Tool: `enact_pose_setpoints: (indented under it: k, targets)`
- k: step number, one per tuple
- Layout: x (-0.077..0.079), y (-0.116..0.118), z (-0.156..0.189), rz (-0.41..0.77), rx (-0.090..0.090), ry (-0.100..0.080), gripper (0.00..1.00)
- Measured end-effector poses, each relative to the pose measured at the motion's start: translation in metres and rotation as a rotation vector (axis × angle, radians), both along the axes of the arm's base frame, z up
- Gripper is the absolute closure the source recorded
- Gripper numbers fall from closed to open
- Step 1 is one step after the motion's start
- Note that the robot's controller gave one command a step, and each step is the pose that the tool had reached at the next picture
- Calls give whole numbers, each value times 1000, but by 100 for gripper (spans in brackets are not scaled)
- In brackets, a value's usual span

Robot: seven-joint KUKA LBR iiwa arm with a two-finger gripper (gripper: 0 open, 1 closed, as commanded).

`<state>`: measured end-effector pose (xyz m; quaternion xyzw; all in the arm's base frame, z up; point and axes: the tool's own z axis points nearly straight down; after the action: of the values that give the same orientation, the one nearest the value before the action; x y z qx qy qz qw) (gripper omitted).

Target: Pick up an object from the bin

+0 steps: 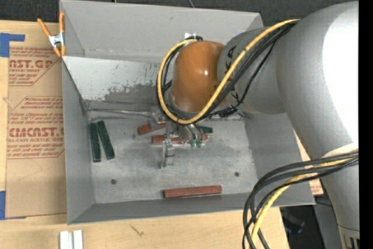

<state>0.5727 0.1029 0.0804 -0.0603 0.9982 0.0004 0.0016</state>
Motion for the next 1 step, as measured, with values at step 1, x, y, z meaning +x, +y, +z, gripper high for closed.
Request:
enact_pose_setpoints:
  k: [1]
  targets:
    - [23,-10,-5,-210,5,-12,100]
